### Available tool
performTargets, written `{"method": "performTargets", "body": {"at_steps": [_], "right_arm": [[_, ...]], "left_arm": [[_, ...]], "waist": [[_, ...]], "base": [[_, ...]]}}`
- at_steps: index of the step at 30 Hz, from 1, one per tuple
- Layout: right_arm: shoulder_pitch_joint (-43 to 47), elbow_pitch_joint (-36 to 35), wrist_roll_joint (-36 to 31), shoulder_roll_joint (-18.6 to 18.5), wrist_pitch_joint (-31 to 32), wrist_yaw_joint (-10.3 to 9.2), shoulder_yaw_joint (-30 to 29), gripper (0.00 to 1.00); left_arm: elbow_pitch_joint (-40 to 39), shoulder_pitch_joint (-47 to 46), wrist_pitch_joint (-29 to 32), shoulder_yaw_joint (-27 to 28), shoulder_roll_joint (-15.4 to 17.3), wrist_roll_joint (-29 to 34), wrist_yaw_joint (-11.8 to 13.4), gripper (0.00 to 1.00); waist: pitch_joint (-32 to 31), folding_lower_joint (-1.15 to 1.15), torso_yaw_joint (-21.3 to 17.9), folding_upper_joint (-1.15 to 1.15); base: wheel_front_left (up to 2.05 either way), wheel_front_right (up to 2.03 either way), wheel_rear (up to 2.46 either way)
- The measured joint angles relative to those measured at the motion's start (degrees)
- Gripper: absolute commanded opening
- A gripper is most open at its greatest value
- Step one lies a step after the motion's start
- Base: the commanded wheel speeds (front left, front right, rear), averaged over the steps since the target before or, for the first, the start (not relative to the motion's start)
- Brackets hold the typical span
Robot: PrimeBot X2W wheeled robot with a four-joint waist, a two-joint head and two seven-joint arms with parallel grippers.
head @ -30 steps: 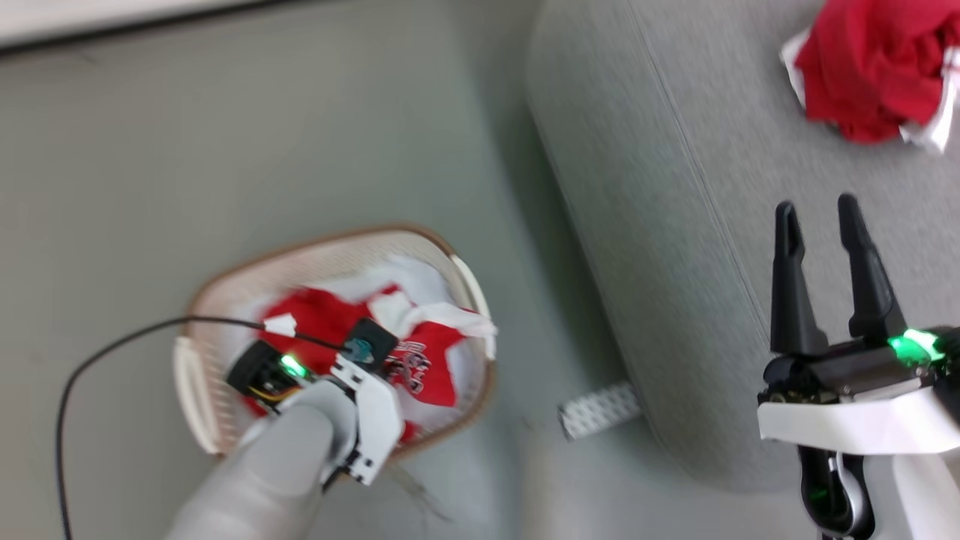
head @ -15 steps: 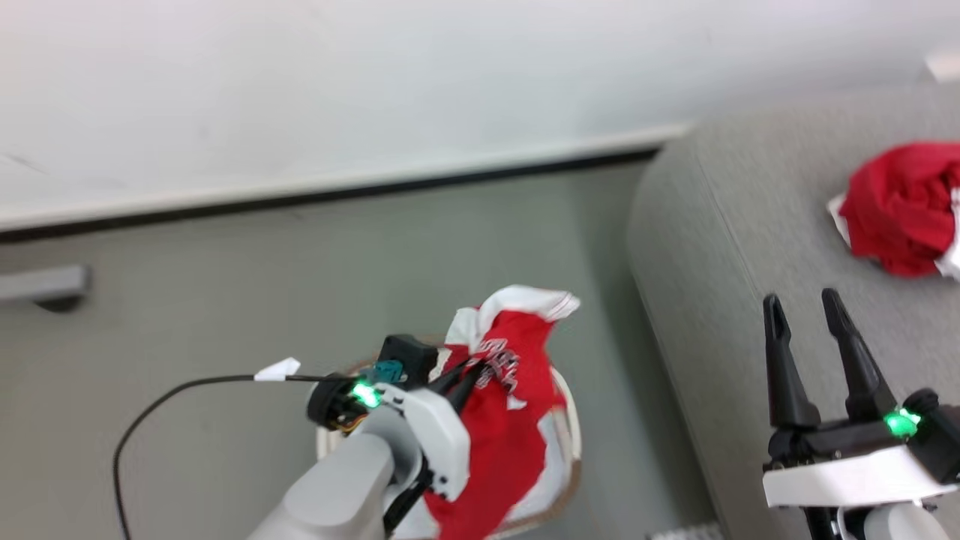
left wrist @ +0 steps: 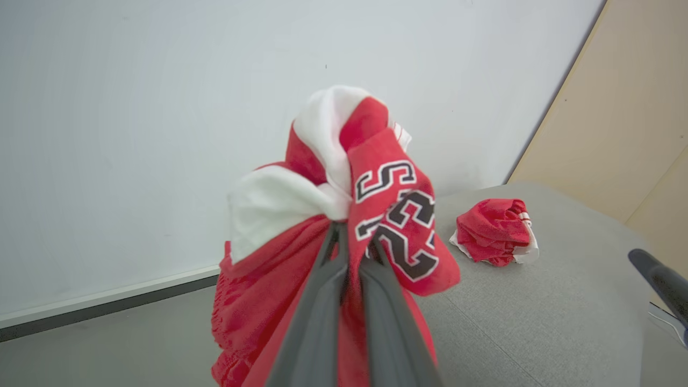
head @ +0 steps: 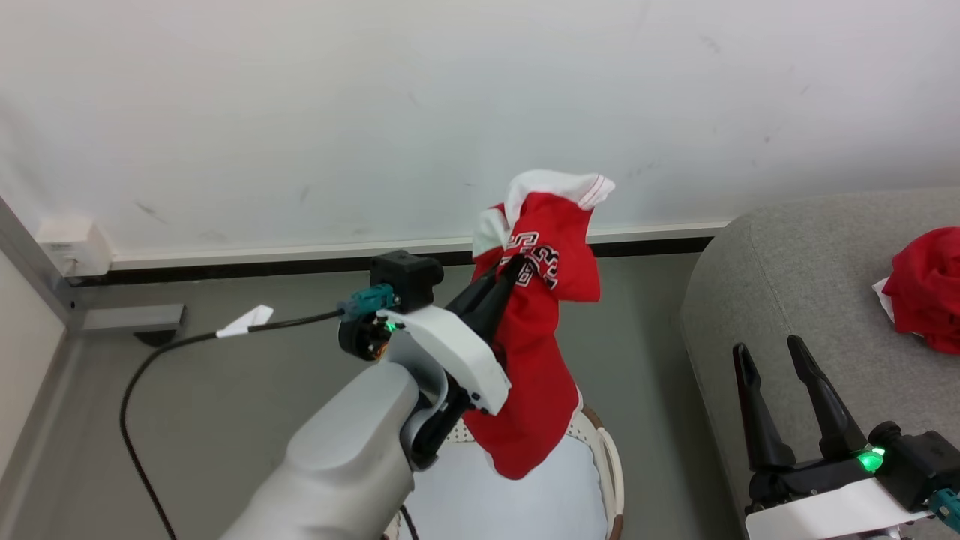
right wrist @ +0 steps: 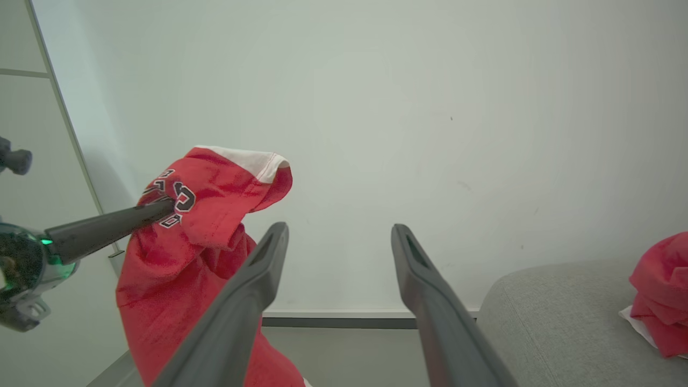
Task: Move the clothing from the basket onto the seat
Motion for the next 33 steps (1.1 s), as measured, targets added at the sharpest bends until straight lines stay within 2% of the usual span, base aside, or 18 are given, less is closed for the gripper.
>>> {"method": "performTargets", "body": {"at_steps": [3,8,20,27,33], "right_arm": [[0.01,0.31,0.13,0.00,0.00,0.00,0.46,1.00],[0.41,0.69,0.64,0.02,-0.01,0.00,1.14,1.00],[0.40,1.37,1.19,-1.00,-0.01,0.00,4.33,1.00],[-0.90,2.35,1.49,-2.49,-0.01,0.00,11.62,1.00],[-5.06,5.84,2.68,-2.92,-0.01,0.00,20.62,1.00]], "left_arm": [[-2.45,-1.38,-0.01,0.85,0.31,-0.36,0.09,0.00],[-6.43,-2.69,0.16,1.69,1.91,-0.30,1.70,0.00],[-13.26,-1.18,1.57,1.98,3.57,-0.96,4.15,0.00],[-14.89,-0.62,1.66,2.00,3.92,-1.27,4.77,0.00],[-15.61,-0.65,2.23,1.41,3.70,-1.42,4.78,0.00]], "waist": [[-0.48,0.00,0.14,0.00],[-1.10,0.01,0.22,0.00],[-0.81,0.01,0.14,0.00],[-0.90,0.01,0.42,0.00],[-1.01,0.01,1.58,0.00]], "base": [[0.00,0.00,0.00],[0.00,0.00,0.00],[0.00,0.00,0.00],[0.00,0.00,0.00],[0.00,0.00,0.00]]}}
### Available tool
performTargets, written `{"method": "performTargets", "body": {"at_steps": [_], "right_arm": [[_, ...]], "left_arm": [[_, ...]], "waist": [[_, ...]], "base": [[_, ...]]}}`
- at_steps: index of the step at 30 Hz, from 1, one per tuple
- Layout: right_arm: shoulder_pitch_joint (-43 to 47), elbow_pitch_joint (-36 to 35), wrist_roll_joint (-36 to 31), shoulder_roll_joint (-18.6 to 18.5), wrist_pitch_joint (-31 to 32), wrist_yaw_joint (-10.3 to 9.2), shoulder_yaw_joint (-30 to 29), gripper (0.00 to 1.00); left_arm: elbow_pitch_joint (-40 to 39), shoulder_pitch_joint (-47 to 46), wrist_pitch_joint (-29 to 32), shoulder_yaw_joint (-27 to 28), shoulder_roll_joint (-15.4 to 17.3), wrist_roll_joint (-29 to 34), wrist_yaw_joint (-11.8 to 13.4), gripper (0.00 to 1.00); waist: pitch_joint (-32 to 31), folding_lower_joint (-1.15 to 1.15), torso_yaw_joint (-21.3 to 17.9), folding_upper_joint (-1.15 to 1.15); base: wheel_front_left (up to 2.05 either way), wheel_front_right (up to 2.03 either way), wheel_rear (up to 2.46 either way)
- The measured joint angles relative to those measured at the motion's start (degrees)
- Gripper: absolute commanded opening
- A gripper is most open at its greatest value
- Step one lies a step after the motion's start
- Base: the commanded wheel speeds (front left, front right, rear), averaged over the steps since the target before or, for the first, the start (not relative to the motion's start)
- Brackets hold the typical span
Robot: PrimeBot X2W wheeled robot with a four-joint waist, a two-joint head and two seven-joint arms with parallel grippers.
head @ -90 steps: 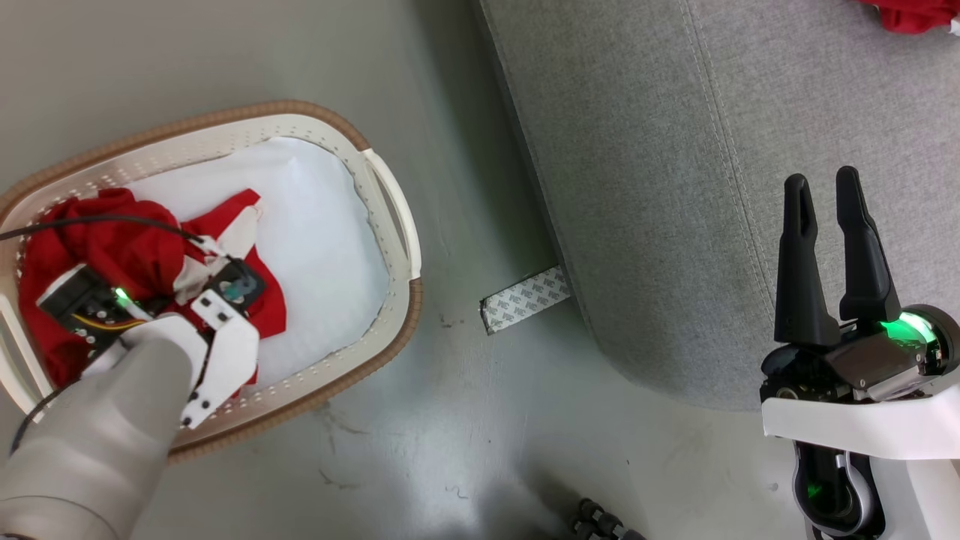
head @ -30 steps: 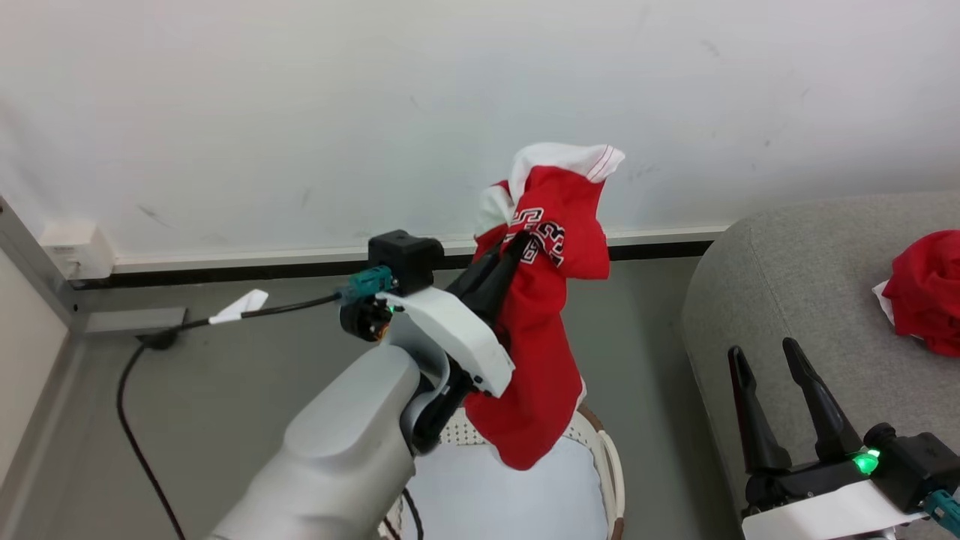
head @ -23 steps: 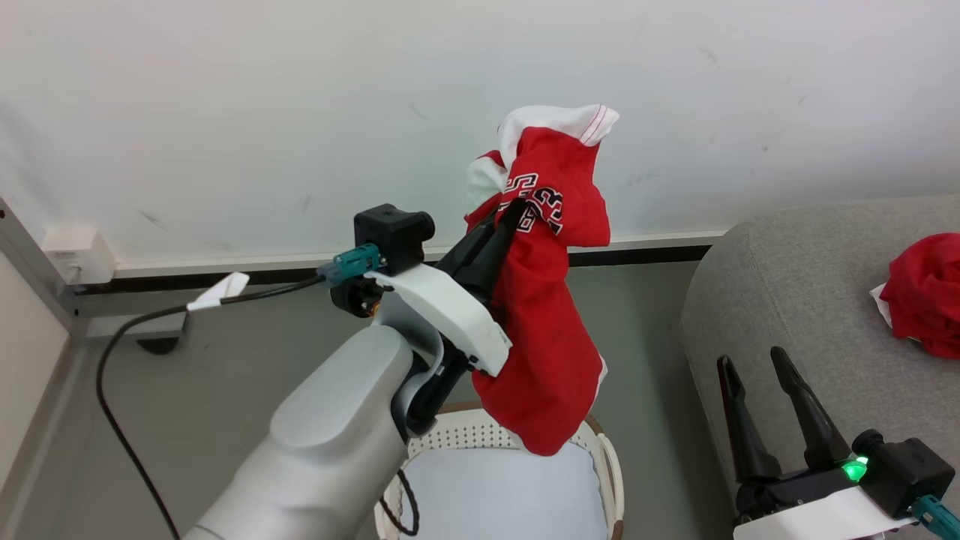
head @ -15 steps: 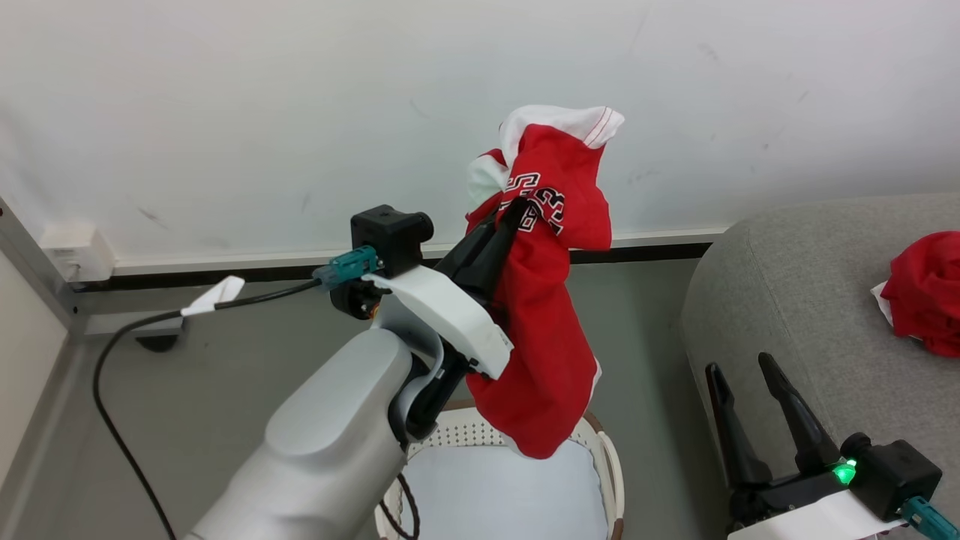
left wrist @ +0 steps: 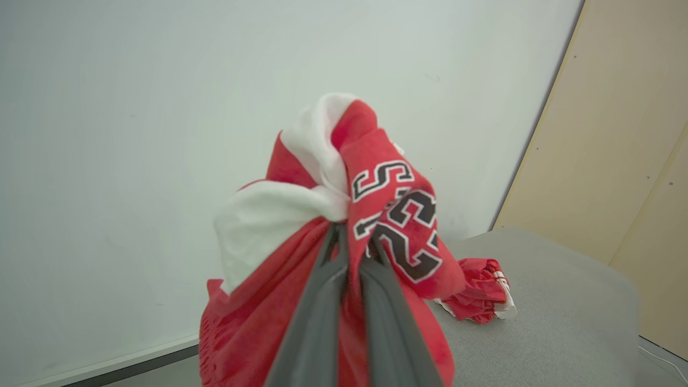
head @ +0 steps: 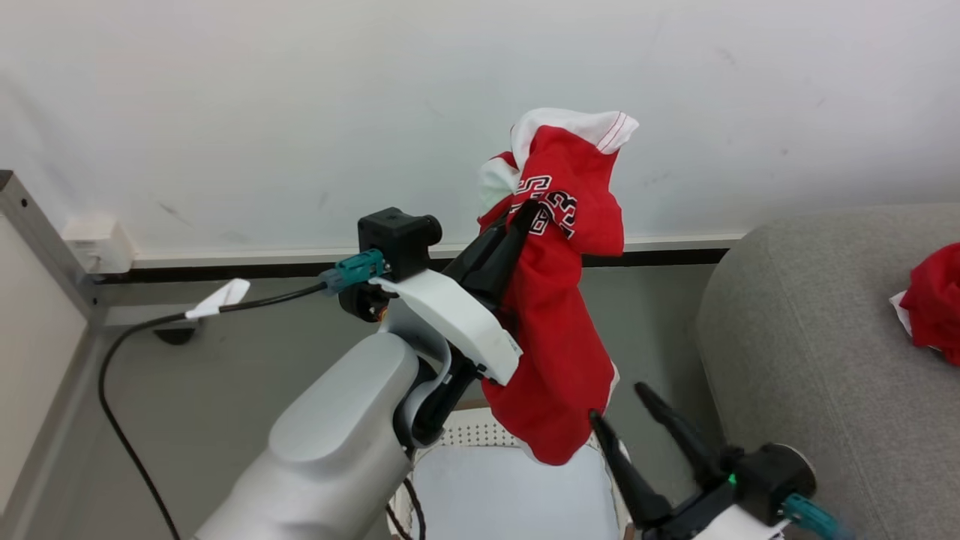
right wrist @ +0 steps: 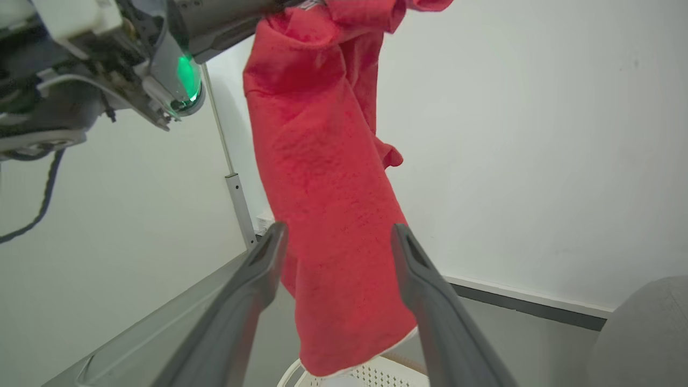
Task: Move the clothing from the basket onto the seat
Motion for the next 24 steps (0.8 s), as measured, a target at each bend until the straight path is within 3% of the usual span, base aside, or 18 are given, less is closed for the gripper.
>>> {"method": "performTargets", "body": {"at_steps": [4,13,23,24], "right_arm": [[-3.49,5.99,-0.03,0.49,0.05,0.01,4.39,1.00],[-11.56,18.46,-2.64,4.11,0.96,0.01,6.26,1.00],[-14.15,24.30,-3.63,4.93,0.16,0.00,2.05,0.99],[-14.15,24.09,-3.63,4.99,0.18,0.00,1.71,0.60]], "left_arm": [[-0.48,-0.09,0.21,-0.62,-0.44,-0.04,-0.08,0.00],[-2.54,0.69,0.82,-4.14,-2.30,-0.02,-0.31,0.00],[-3.50,3.21,1.81,-8.02,-3.22,-1.07,-0.33,0.00],[-3.53,3.31,1.86,-8.22,-3.24,-1.26,-0.32,0.00]], "waist": [[-0.07,0.00,1.27,0.00],[-0.35,0.00,6.23,0.00],[-0.81,0.00,13.68,0.00],[-0.85,0.00,14.30,0.00]], "base": [[0.00,0.00,0.00],[0.00,0.00,0.00],[0.00,0.00,0.00],[0.00,0.00,0.00]]}}
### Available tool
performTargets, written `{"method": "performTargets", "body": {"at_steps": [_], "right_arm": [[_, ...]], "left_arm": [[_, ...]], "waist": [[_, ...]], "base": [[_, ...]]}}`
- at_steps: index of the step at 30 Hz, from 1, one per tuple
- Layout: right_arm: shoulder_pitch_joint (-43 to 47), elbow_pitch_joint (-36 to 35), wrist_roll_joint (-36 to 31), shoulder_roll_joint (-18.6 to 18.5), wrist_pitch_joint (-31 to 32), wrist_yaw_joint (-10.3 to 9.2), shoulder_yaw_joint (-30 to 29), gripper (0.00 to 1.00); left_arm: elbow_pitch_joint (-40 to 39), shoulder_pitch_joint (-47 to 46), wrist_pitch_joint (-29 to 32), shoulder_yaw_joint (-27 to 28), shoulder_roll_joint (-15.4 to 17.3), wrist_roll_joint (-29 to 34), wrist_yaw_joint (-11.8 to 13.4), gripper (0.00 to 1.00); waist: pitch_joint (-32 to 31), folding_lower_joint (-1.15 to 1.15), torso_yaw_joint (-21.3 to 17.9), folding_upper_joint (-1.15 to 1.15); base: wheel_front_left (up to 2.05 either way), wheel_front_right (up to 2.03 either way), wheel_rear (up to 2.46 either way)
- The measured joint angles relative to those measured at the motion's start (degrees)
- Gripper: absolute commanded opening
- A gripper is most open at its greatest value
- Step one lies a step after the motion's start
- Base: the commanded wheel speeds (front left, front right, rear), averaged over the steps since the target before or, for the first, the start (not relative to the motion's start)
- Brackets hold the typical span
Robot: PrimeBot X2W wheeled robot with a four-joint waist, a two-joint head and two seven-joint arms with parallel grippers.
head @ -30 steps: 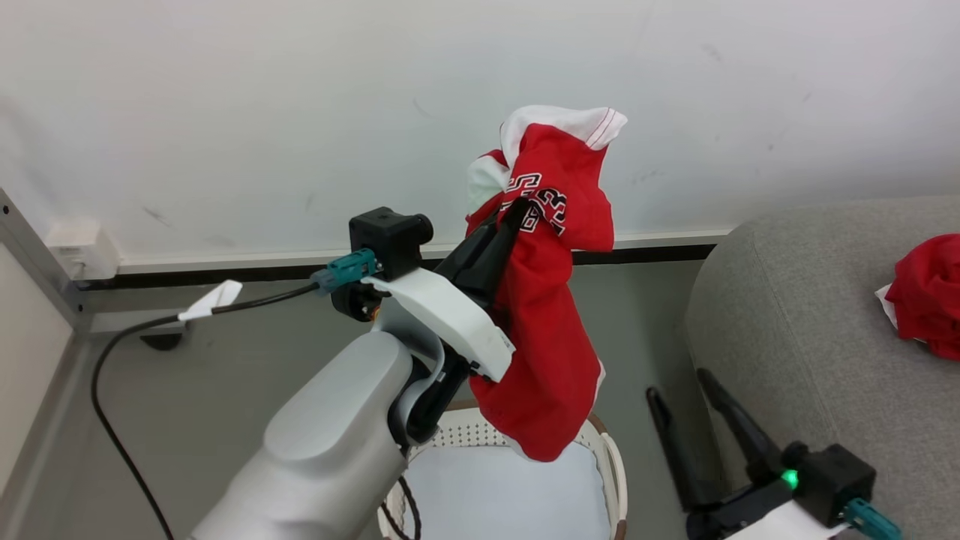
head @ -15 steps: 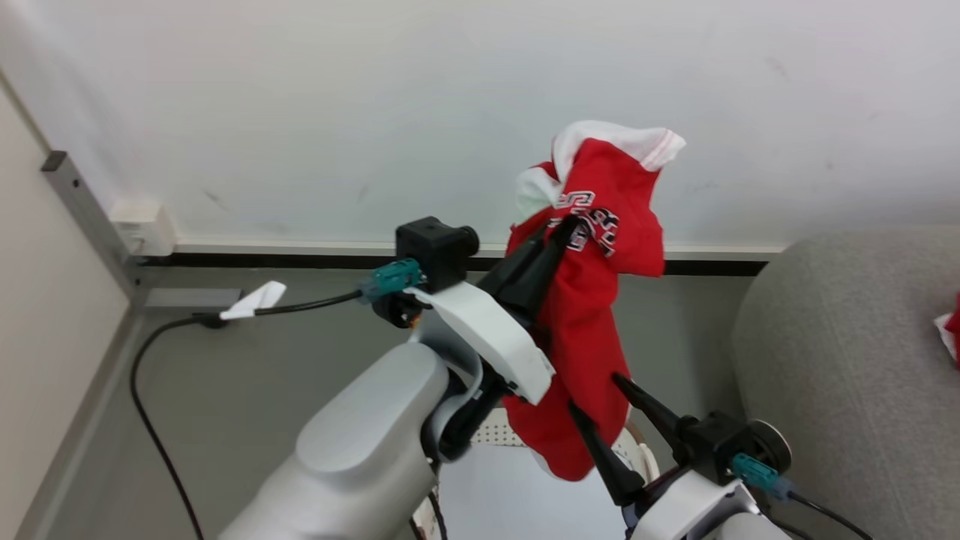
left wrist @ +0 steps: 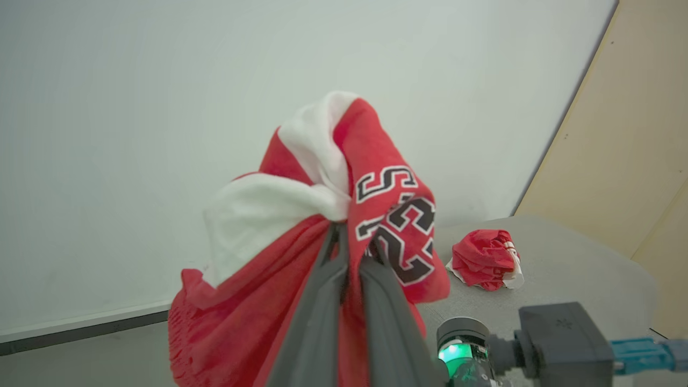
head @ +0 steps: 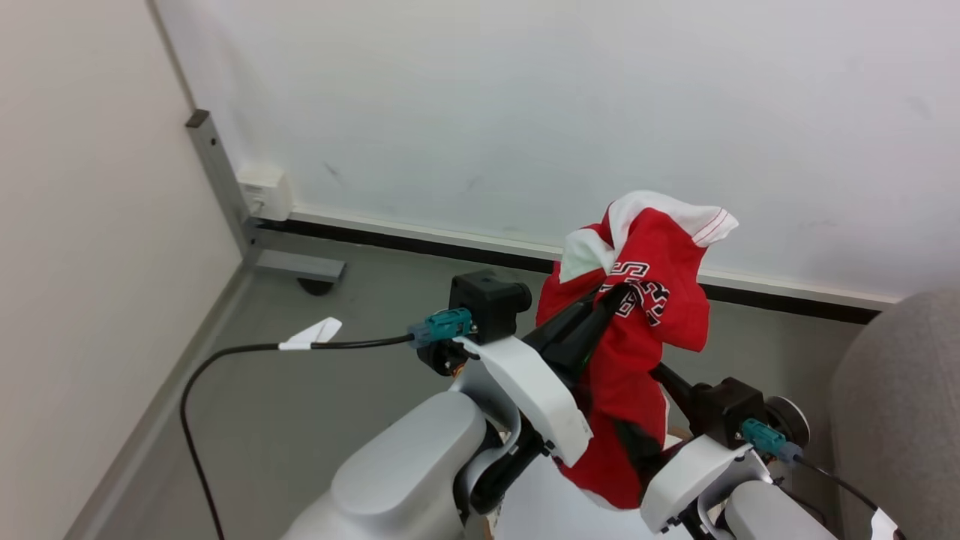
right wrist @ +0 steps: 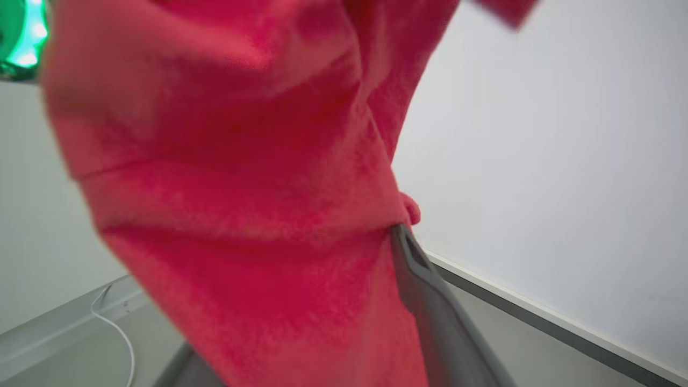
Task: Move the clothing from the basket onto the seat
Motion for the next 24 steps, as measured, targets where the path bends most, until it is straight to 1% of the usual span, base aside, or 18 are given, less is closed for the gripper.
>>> {"method": "performTargets", "body": {"at_steps": [1,2,5,10,15,22,23,24], "right_arm": [[0.00,-0.52,0.01,0.08,-0.01,0.00,-0.36,0.34],[0.00,-1.12,0.01,0.13,-0.05,0.01,-0.67,0.00],[0.21,-2.41,0.08,0.15,-0.05,0.00,-0.96,0.00],[1.13,-3.99,0.86,0.08,-0.05,0.00,-1.54,0.00],[2.51,-6.09,2.35,0.01,-0.07,0.00,-2.96,0.00],[4.36,-9.54,4.12,-0.27,-0.07,0.01,-6.35,0.00],[4.52,-9.85,4.16,-0.46,-0.05,0.00,-6.78,0.00],[4.79,-10.38,4.27,-0.63,-0.07,0.01,-7.38,0.00]], "left_arm": [[0.00,0.05,0.02,-0.12,0.00,-0.13,0.00,0.00],[-0.01,0.08,0.02,-0.16,-0.02,-0.13,0.01,0.00],[0.09,0.21,0.01,-0.18,-0.01,-0.56,0.07,0.00],[0.52,0.52,-0.34,-0.11,0.35,-0.71,0.09,0.00],[0.94,0.82,-0.47,-0.09,0.78,-0.74,0.35,0.00],[1.24,1.55,-0.48,-0.14,1.18,-1.27,0.68,0.00],[1.22,1.75,-0.48,-0.11,1.25,-1.52,0.69,0.41],[1.15,2.11,-0.48,-0.12,1.34,-1.55,0.71,0.89]], "waist": [[-0.02,0.00,0.53,0.00],[-0.03,0.00,0.97,0.00],[0.02,0.00,1.66,0.00],[0.03,0.00,1.47,0.00],[0.17,0.00,0.46,0.00],[0.26,0.00,-1.68,0.00],[0.27,0.00,-2.14,0.00],[0.30,0.00,-2.61,0.00]], "base": [[0.00,0.00,0.00],[0.00,0.00,0.00],[0.00,0.00,0.00],[0.00,0.00,0.00],[0.00,0.00,0.00],[0.00,0.00,0.00],[0.00,0.00,0.00],[0.00,0.00,0.00]]}}
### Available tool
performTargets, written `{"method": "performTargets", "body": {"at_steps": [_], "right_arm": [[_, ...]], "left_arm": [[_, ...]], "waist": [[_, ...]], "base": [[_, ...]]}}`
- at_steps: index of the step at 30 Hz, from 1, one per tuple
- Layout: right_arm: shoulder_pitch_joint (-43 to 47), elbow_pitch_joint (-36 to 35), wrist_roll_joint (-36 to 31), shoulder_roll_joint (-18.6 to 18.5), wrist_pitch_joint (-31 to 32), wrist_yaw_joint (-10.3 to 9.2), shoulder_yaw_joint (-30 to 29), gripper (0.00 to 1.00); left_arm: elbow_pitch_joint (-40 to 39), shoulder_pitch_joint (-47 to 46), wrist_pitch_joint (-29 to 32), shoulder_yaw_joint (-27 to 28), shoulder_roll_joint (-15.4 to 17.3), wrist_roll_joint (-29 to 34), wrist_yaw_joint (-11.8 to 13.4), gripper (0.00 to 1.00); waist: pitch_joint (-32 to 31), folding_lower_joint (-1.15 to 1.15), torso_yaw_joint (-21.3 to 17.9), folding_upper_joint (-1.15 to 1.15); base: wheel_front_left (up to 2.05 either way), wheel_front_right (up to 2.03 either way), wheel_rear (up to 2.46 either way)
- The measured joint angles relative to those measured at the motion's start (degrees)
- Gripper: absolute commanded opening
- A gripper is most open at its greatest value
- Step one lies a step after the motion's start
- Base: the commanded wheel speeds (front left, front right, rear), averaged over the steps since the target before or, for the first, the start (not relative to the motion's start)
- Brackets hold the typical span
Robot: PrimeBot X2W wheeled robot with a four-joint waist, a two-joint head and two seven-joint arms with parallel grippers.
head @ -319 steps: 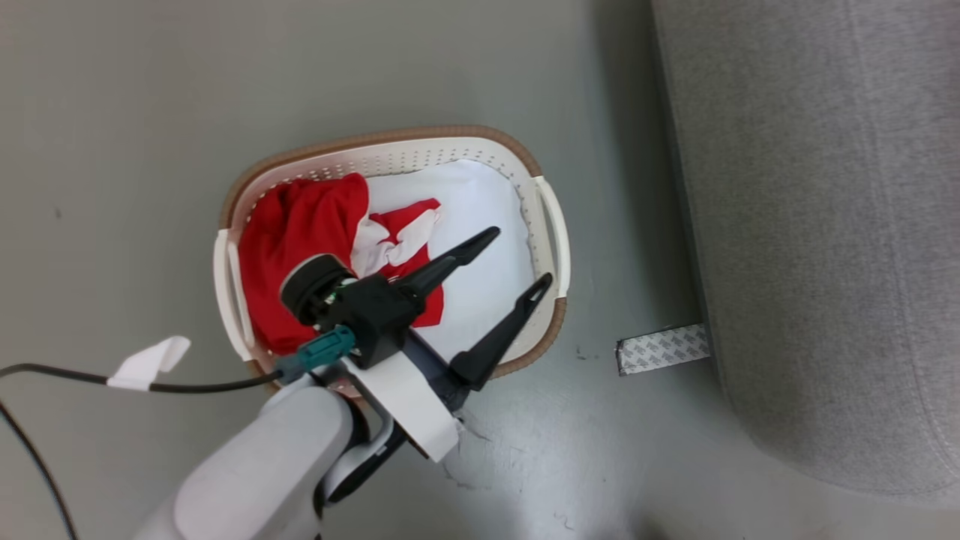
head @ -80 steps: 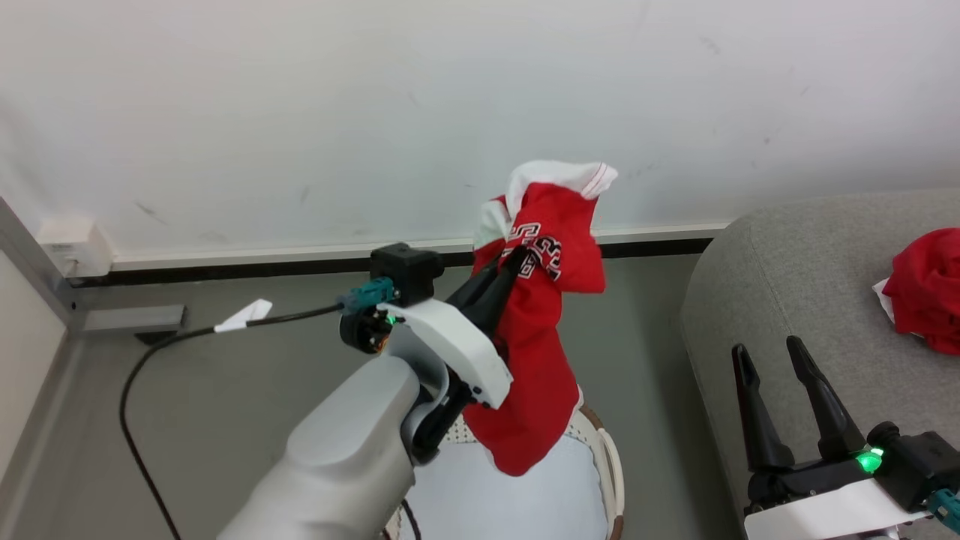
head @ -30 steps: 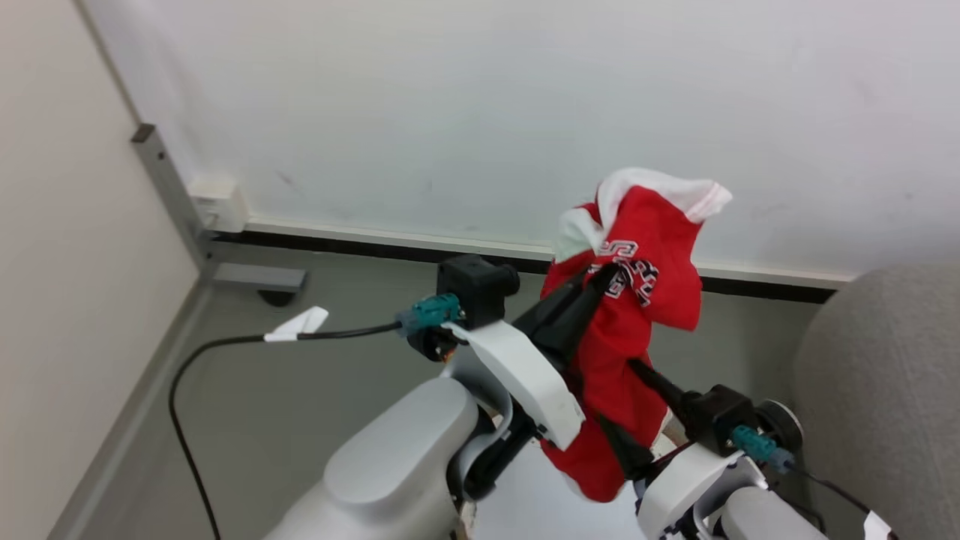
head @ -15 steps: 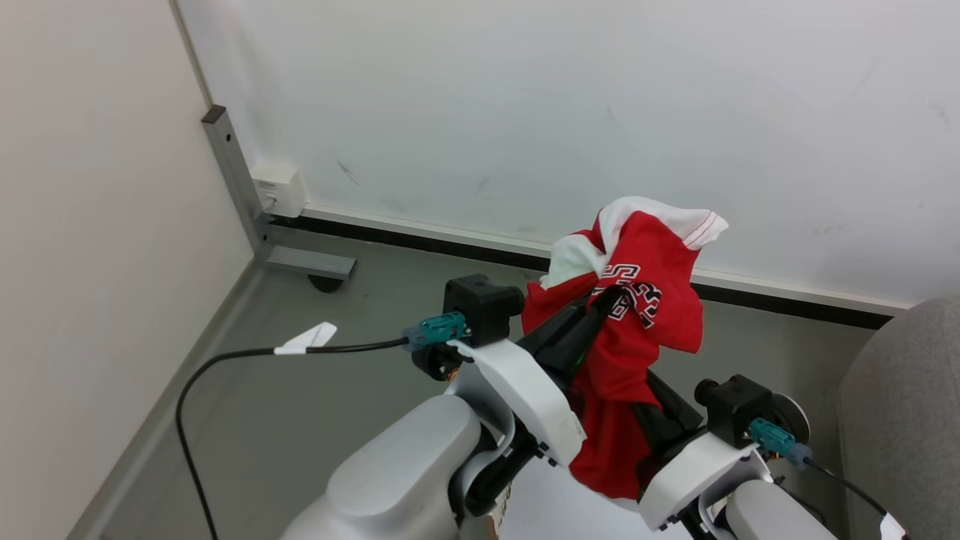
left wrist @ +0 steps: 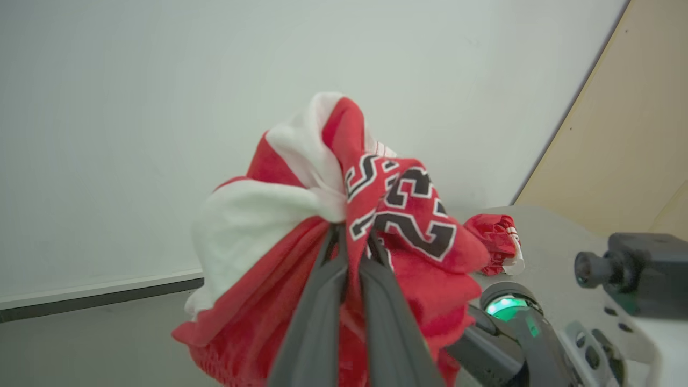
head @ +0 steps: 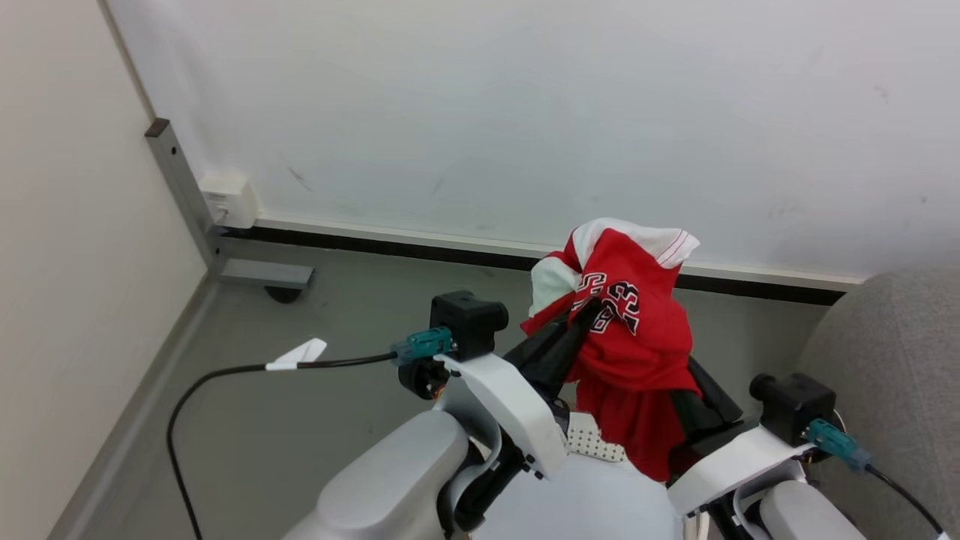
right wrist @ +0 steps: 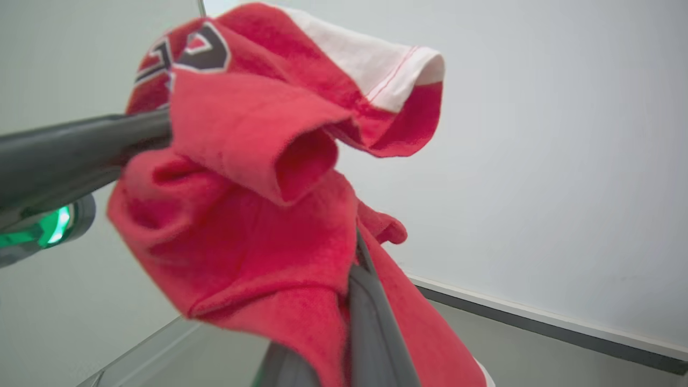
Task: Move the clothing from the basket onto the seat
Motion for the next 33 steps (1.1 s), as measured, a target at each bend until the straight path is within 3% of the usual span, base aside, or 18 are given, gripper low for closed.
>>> {"method": "performTargets", "body": {"at_steps": [1,17,33], "right_arm": [[0.25,-0.46,0.14,-0.23,0.01,-0.01,-0.76,0.00],[5.63,-8.79,-0.75,-3.58,0.00,-0.01,-15.23,0.00],[13.04,-16.68,1.02,-4.32,-0.01,-0.01,-20.75,0.00]], "left_arm": [[-0.07,0.37,-0.01,-0.09,0.05,-0.02,0.00,1.00],[-3.65,4.11,-2.61,-1.09,2.75,1.22,-1.14,1.00],[-3.32,7.44,-3.92,-1.79,3.13,8.93,-1.15,1.00]], "waist": [[0.04,0.00,-0.50,0.00],[1.04,0.00,-12.19,0.00],[2.77,0.00,-28.06,0.00]], "base": [[0.00,0.00,0.00],[0.00,0.00,0.00],[0.00,0.00,0.00]]}}
